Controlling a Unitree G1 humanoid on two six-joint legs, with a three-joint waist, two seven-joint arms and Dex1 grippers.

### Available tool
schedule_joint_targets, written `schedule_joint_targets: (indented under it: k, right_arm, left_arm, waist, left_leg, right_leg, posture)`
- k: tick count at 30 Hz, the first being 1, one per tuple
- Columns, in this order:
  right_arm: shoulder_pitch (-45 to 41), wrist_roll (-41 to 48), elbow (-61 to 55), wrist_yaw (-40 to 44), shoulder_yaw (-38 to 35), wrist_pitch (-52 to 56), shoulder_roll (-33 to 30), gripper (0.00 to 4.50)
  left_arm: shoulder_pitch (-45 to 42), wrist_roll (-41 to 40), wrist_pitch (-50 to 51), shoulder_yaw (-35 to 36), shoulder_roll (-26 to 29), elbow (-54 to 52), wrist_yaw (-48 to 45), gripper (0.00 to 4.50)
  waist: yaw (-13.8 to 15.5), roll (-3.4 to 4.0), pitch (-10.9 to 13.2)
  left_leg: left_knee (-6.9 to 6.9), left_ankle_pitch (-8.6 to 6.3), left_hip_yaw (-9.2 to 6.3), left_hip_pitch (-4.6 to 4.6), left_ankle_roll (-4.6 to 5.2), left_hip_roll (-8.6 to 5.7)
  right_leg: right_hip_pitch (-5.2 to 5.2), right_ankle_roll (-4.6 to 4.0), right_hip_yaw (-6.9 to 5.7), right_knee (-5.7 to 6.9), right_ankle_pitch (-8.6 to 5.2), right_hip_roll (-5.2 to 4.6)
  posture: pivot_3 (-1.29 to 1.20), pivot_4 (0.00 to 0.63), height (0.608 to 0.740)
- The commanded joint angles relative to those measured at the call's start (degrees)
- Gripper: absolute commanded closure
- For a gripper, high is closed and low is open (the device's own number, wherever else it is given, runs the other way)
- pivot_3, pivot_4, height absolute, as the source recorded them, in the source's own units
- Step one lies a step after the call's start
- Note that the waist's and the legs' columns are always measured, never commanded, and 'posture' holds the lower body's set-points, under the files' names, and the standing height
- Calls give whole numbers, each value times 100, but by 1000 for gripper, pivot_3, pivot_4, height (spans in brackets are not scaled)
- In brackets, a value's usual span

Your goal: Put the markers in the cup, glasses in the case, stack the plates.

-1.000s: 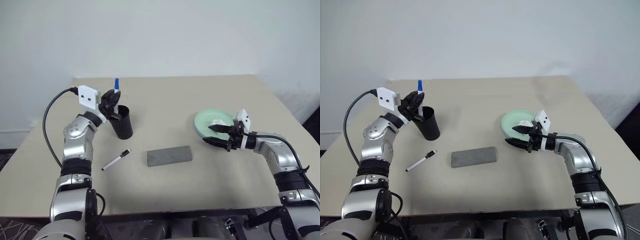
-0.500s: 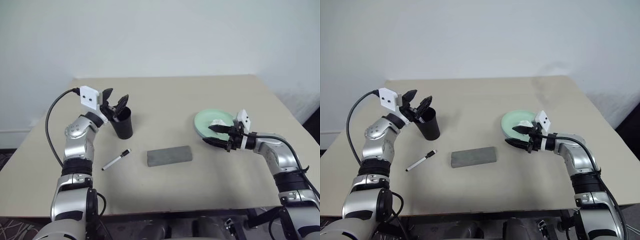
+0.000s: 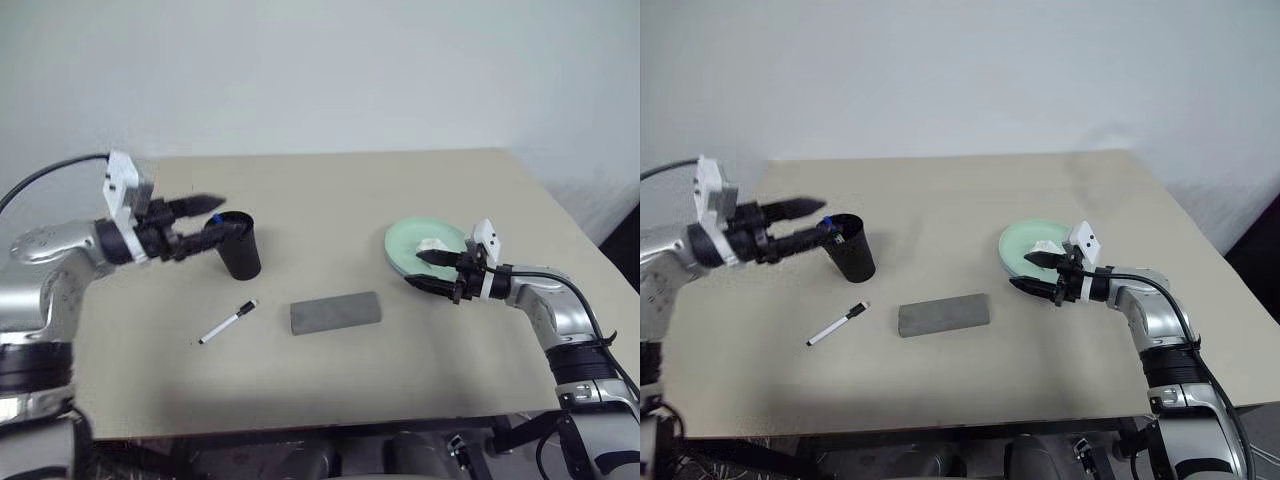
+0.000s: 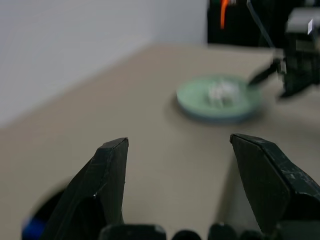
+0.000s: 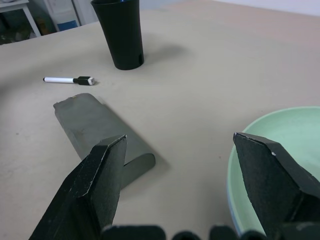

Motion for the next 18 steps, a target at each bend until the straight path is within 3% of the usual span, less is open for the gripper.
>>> schedule_joint_targets:
  k: [1, 12, 18]
  right_arm:
    - [-146, 37, -55, 12, -80, -94, 10, 799]
    - [-178, 16, -9, -3, -62, -120, 94, 799]
    - [-59, 46, -136, -70, -121, -91, 69, 799]
  left_arm:
    - [151, 478, -53, -230, 301, -32, -10, 1064]
    - [609, 1469, 104, -1236, 77, 187, 368, 1064]
    - [550, 2036, -138, -1783, -119, 820, 410, 1064]
  waist:
    - [34, 4, 3]
    - [53, 7, 7]
    - [53, 11, 9]
  left_leg:
    - [0, 1, -1, 4, -1, 0]
    - [-18, -2, 5, 7, -4, 2]
    - [-17, -3, 5, 5, -4, 2]
  right_leg:
    - [4, 0, -1, 0, 0, 0]
    - [-6, 1, 0, -2, 0, -7]
    - [-4, 1, -1, -7, -1, -6]
  posture:
    - [0, 0, 740]
    - [0, 0, 740]
    - [0, 0, 740]
